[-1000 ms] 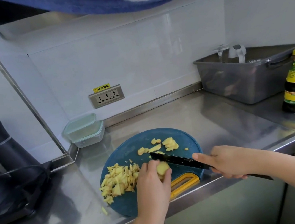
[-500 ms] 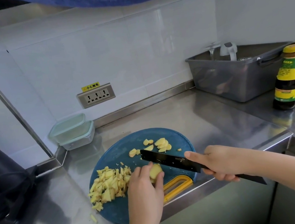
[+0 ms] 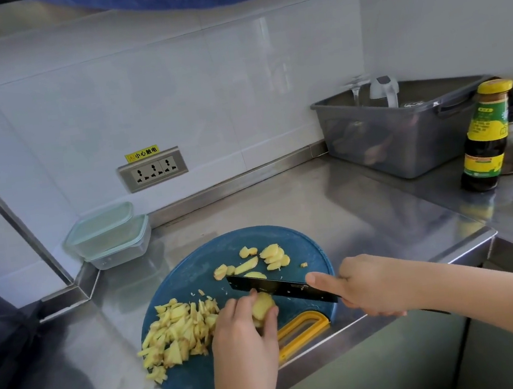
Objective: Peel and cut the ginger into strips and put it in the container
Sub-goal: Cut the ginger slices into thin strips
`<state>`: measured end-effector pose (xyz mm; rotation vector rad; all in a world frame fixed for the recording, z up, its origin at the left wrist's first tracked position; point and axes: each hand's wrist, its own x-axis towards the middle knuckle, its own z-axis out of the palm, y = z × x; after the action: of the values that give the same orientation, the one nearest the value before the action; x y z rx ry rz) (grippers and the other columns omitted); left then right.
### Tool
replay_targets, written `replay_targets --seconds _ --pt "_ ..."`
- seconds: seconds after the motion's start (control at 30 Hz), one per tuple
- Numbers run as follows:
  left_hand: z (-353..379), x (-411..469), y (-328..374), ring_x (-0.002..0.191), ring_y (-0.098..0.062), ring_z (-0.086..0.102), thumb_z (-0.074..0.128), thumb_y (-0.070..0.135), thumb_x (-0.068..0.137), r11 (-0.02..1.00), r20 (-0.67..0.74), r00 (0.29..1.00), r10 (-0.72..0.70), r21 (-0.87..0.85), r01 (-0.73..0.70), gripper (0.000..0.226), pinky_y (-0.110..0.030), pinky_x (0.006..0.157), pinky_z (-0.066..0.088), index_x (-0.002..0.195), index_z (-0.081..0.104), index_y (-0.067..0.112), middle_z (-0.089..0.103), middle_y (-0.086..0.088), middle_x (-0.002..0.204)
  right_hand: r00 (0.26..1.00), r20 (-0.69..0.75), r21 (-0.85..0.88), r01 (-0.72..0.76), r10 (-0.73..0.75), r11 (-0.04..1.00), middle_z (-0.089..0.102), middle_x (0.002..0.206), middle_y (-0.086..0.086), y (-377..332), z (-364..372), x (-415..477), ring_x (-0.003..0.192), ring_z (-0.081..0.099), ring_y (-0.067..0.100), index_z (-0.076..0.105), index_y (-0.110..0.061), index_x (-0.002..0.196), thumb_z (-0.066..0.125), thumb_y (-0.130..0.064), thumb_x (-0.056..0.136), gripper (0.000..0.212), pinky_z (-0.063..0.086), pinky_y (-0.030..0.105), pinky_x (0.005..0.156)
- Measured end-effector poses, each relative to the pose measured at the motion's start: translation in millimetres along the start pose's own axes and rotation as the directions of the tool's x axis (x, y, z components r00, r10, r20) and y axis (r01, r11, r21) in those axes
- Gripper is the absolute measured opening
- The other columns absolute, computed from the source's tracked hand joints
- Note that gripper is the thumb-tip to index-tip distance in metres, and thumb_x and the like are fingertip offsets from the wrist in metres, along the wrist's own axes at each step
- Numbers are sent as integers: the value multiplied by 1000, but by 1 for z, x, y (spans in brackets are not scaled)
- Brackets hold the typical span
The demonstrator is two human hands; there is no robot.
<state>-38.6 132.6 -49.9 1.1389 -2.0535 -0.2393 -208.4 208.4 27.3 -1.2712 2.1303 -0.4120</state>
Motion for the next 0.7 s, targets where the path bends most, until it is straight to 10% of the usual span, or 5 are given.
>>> replay_targets --seconds 0.27,0.47,0.7 --pt "4 0 -7 69 -6 52 85 23 66 1000 6 1000 18 -4 -17 34 -3 57 26 97 71 15 59 11 80 944 285 -128 -133 165 983 31 55 3 -15 1 13 42 31 15 35 -14 63 11 -71 91 67 34 21 46" --pt "2 0 -6 68 -8 52 83 23 69 999 -21 999 30 -24 -31 25 -5 56 27 86 65 19 57 11 78 936 343 199 -156 80 968 32 47 -4 2 -8 11 38 26 11 40 -19 60 30 -75 87 63 28 20 40" --pt "-1 0 -5 64 -8 51 82 19 70 998 12 998 67 5 -68 23 -7 50 26 78 61 21 54 11 72 934 351 176 -141 72 974 32 47 -4 4 -8 9 38 27 11 39 -19 59 29 -76 87 64 28 19 39"
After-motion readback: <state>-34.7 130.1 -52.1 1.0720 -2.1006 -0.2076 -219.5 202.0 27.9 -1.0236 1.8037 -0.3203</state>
